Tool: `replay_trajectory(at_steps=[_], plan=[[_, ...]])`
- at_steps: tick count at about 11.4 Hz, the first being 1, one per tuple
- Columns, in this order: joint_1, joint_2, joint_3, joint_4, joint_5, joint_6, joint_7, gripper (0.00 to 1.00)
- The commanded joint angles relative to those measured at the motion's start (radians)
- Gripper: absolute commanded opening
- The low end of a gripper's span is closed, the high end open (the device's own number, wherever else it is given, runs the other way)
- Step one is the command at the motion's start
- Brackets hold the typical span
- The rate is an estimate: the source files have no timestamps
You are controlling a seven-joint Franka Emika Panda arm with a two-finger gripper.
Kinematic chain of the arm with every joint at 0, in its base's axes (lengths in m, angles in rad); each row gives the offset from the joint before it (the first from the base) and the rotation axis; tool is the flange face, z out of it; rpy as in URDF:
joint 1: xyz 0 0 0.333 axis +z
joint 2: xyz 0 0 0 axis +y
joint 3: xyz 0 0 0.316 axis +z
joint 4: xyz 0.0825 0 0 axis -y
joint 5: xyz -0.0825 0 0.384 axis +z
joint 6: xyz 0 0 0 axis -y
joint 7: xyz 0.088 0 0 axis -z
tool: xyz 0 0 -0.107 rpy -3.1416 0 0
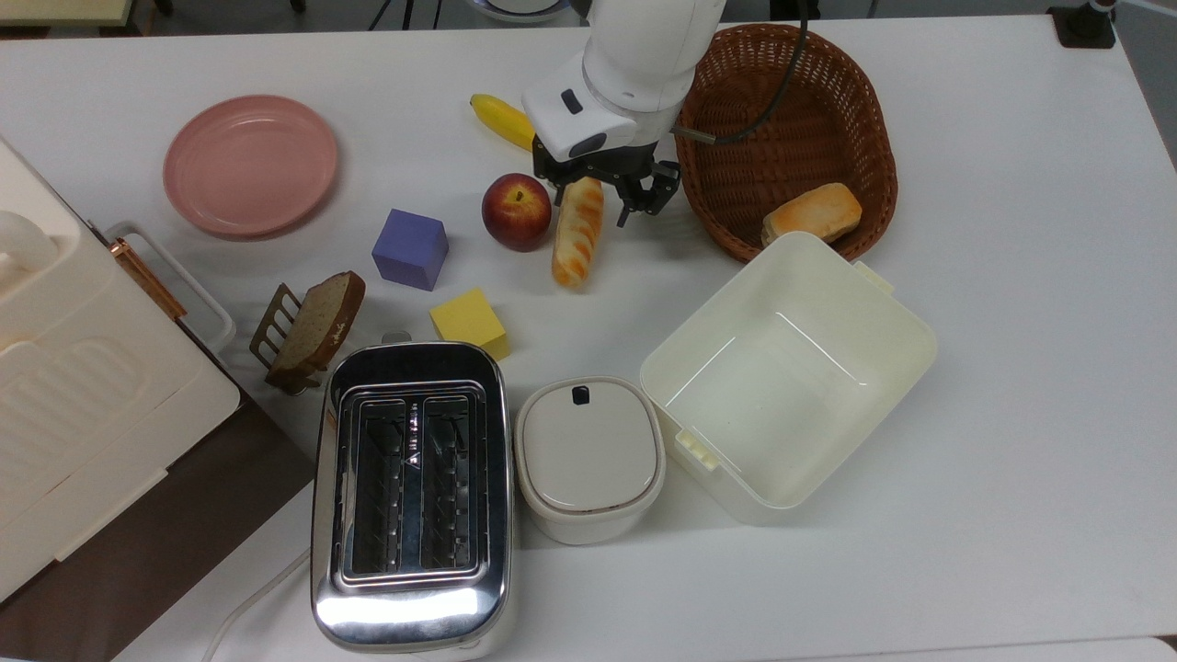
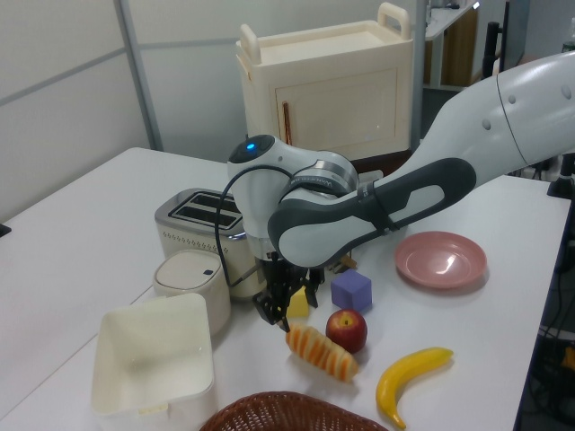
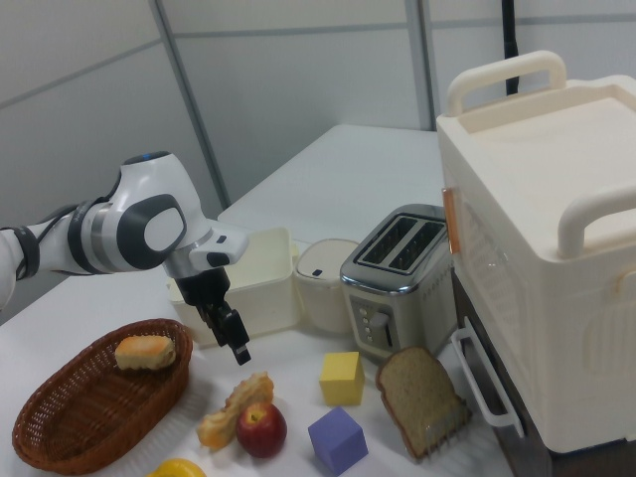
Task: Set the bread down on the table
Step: 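Lower the bread roll onto the table beside the apple, then open the gripper and raise it away from the bread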
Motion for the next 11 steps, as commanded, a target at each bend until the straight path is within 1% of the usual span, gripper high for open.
replay_trajectory(at_steps=[1, 3, 5, 6, 7, 8, 9, 10, 11], plan=[[-0.014, -0.002, -0.006, 0.051, -0.018, -0.074, -0.006, 1.00], [-0.047, -0.025, -0.008, 0.059, -0.019, -0.099, -0.010, 1.00], [-0.089, -0.094, -0.008, 0.057, -0.025, -0.154, -0.013, 1.00], [-0.093, -0.132, -0.037, 0.057, -0.033, -0.191, -0.062, 1.00], [-0.079, -0.171, -0.109, 0.057, -0.021, -0.221, -0.167, 1.00], [-0.044, -0.203, -0.182, 0.057, 0.008, -0.260, -0.272, 1.00], [-0.030, -0.240, -0.239, 0.057, 0.051, -0.278, -0.350, 1.00], [-0.042, -0.273, -0.258, 0.057, 0.074, -0.300, -0.421, 1.00], [-0.069, -0.289, -0.253, 0.059, 0.077, -0.335, -0.475, 1.00]])
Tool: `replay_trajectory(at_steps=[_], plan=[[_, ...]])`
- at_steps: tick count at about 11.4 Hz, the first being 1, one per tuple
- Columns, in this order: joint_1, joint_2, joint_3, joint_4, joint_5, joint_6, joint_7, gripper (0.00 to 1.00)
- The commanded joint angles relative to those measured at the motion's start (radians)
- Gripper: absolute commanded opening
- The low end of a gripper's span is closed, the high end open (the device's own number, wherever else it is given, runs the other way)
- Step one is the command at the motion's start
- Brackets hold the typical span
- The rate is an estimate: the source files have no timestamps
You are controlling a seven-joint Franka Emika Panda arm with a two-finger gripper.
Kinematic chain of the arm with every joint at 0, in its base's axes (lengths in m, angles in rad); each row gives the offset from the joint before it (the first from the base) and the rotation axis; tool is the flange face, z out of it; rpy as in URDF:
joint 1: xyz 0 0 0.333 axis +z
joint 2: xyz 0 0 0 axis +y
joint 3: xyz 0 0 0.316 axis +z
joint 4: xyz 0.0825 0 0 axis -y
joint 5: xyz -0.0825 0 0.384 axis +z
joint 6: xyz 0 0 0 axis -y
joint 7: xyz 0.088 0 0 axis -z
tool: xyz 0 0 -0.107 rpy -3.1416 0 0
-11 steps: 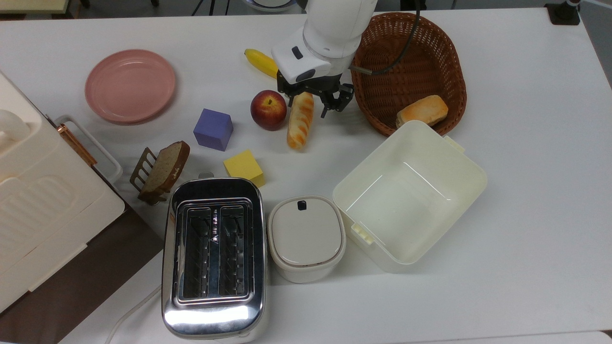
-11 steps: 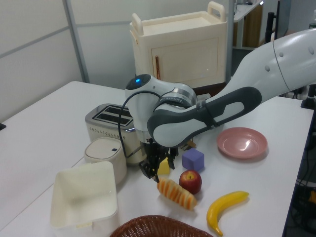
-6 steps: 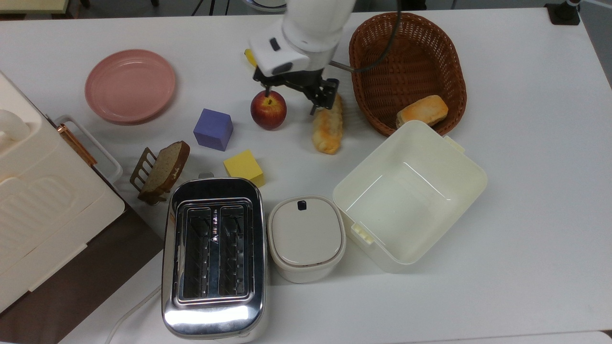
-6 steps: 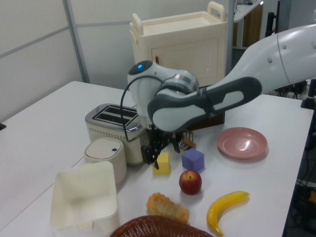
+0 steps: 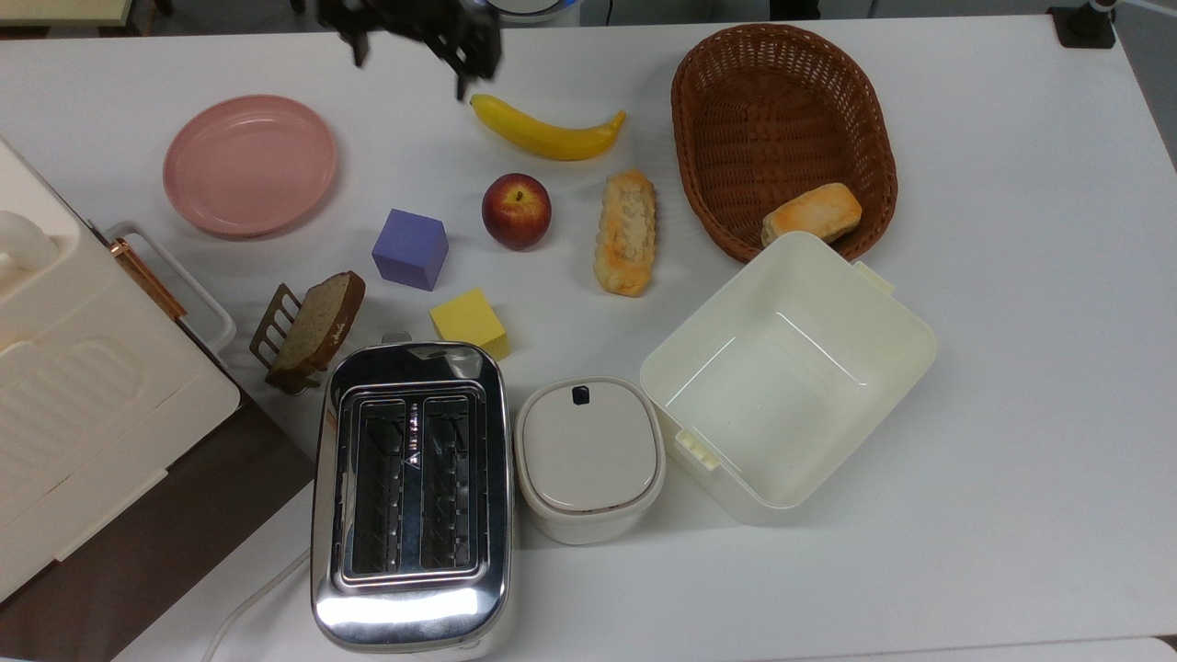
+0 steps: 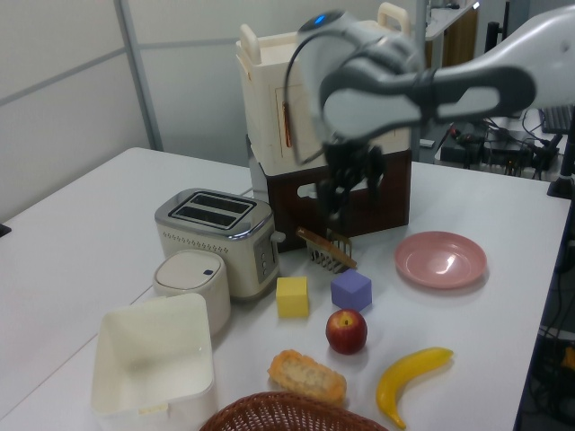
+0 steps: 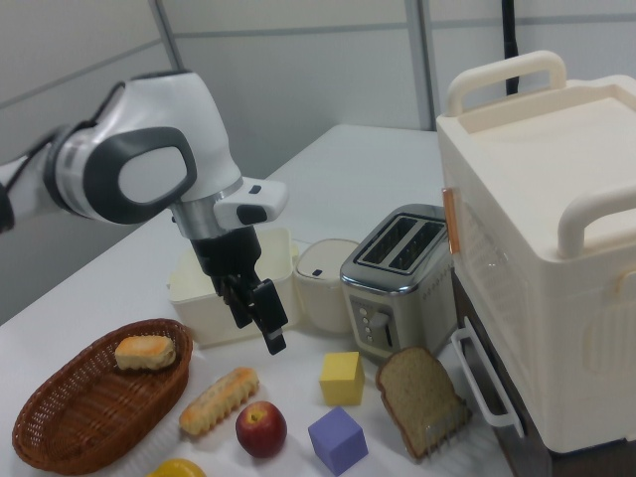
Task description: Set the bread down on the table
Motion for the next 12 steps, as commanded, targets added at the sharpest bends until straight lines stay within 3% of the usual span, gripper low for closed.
replay_trajectory(at_steps=[1, 4, 12], plan=[[-0.016, -0.072, -0.030, -0.019, 0.040, -0.077, -0.151, 1.00], [-0.018, -0.061, -0.035, 0.028, 0.054, -0.100, -0.164, 1.00], [-0.018, -0.061, -0.040, 0.030, 0.074, -0.102, -0.164, 1.00]])
